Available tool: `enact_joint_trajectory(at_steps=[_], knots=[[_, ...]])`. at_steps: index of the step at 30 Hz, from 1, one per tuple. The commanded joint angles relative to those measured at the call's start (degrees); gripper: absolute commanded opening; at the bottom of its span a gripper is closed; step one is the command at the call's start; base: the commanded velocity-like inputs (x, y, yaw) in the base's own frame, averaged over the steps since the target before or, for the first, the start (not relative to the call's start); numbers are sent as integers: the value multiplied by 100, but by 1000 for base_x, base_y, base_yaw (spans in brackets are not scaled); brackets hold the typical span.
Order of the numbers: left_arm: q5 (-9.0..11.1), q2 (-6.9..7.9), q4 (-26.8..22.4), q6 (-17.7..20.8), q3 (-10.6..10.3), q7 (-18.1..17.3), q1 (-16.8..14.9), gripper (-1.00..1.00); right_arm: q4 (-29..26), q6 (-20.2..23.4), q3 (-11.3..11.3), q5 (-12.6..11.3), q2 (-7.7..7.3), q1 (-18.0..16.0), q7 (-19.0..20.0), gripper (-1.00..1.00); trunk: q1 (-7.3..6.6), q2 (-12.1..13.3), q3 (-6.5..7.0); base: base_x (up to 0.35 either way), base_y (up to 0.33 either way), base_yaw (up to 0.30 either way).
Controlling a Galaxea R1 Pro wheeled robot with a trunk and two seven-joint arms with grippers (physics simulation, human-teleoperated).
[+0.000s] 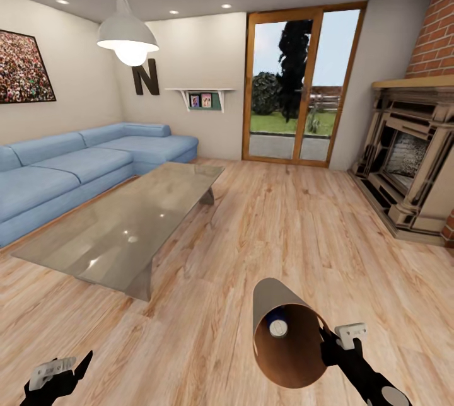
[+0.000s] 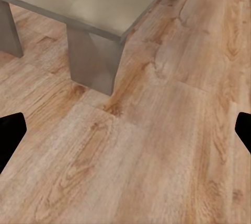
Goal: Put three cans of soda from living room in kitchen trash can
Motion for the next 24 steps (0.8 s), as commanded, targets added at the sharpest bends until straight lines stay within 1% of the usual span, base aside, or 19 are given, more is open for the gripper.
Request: enact_joint_trajectory(at_steps=[1,7,20,24], knots=[[0,1,1,-1,0,0,1,100,-7,4,1,-58,4,-2,37,-100,0,0,1,0,0,60],[-5,-1,3,-3,0,1,1,100,-3,-3,2,-56,18,-2,35,-100,0,0,-7,0,0,123],[-8,-2,3,-9,0,2,2,100,-1,-4,17,-40,23,-3,34,-100,0,0,-71,0,0,202],[-8,-2,3,-66,0,2,3,100,20,-7,29,-39,24,-2,34,-100,0,0,-92,0,0,209]])
